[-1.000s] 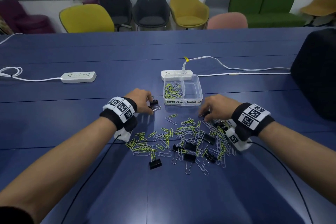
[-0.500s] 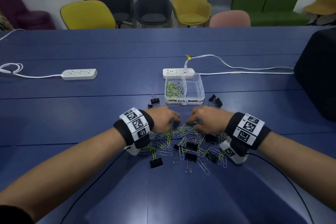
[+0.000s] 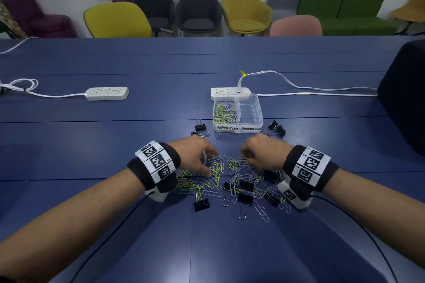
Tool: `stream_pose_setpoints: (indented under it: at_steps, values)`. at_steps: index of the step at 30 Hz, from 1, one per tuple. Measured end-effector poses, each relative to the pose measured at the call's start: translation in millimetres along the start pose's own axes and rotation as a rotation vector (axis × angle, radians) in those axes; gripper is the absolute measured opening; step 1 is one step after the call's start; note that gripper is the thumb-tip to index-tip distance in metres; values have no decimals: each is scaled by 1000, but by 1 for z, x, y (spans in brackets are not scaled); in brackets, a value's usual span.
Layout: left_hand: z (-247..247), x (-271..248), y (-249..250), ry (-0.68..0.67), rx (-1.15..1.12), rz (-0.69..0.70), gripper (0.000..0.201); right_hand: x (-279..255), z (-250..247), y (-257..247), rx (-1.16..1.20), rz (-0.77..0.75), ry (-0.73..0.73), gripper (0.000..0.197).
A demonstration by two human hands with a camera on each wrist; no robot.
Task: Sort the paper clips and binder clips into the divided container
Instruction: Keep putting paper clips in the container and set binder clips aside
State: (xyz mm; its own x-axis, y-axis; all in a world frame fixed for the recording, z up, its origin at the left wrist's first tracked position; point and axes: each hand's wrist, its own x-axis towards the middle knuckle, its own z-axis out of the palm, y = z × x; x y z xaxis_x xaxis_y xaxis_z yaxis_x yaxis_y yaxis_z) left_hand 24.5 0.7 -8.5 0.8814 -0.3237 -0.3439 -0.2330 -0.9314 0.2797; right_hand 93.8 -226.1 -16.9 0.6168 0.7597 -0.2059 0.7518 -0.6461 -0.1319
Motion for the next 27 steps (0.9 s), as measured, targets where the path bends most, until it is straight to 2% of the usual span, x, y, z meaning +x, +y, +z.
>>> stream_pose_setpoints:
  at_steps: [5, 9, 12, 16, 18, 21, 22, 25, 27]
  values:
    - [4, 0, 5, 11, 5, -22, 64, -2, 1, 0, 5, -4, 42, 7]
    - [10, 5, 9, 80, 5, -25, 39, -2, -1, 2, 57, 1, 36, 13]
    - [12, 9, 12, 114, 9, -33, 19, -4, -1, 4, 149, 25, 47, 29]
    - [15, 11, 16, 169, 59, -18, 10, -6, -1, 9, 314, 45, 112, 34]
    - [17, 11, 14, 177, 77, -12, 12, -5, -3, 14, 575, 111, 110, 29]
    - [15, 12, 7, 189, 8, -29, 15, -3, -6, 15, 1239, 248, -9, 21]
    - [12, 11, 5, 192, -40, -39, 15, -2, -7, 15, 1382, 299, -43, 19]
    - [4, 9, -4, 180, -216, -43, 7, 1, -9, 17, 1568, 418, -65, 17]
    - [1, 7, -10, 143, -496, -16, 4, 4, -8, 19, 1645, 450, -93, 18]
